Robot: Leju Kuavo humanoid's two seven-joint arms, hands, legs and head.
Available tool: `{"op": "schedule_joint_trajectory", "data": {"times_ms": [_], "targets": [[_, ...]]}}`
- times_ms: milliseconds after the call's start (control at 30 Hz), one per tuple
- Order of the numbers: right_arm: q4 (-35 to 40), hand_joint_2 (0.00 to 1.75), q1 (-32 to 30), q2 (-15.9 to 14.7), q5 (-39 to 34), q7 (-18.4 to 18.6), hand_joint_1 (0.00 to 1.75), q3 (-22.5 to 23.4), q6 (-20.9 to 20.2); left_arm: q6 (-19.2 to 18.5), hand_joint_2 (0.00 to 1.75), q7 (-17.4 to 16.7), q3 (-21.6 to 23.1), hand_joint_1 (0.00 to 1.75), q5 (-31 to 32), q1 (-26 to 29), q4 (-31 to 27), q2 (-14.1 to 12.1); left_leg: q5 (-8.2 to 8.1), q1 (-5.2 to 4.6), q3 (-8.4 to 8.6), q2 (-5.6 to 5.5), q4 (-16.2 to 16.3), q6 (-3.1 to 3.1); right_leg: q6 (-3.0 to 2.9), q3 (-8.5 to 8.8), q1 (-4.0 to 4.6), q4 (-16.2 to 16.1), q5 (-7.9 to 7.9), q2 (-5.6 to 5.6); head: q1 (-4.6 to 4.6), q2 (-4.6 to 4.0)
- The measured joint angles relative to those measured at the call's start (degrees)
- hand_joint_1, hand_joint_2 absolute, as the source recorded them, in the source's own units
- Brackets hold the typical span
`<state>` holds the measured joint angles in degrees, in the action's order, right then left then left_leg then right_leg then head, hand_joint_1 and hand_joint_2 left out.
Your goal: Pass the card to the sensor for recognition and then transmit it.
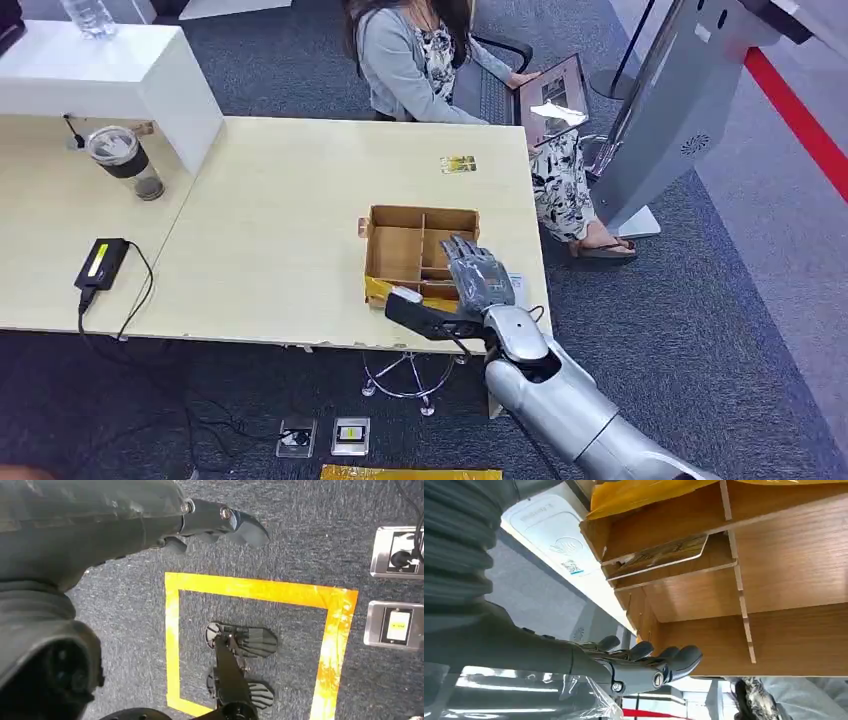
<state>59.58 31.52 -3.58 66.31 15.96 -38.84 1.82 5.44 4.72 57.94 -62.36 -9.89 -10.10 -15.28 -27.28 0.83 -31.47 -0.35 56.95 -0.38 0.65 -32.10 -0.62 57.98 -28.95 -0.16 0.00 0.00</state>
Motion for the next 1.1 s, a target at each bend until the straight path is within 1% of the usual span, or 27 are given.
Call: {"op": "schedule_joint_trajectory", "data": {"times_ms": [1100], "targets": [[-0.64,1.75,1.21,0.5,1.38,-0.63,0.0,-1.55,-0.02,0.02,0.0,0.02,0.0,0.0,0.02,-0.01,0.0,0.0,0.0,0.0,-0.01,0.0,0.0,0.0,0.0,0.0,0.0,0.0,0.0,-0.01,0.0,0.0]]}}
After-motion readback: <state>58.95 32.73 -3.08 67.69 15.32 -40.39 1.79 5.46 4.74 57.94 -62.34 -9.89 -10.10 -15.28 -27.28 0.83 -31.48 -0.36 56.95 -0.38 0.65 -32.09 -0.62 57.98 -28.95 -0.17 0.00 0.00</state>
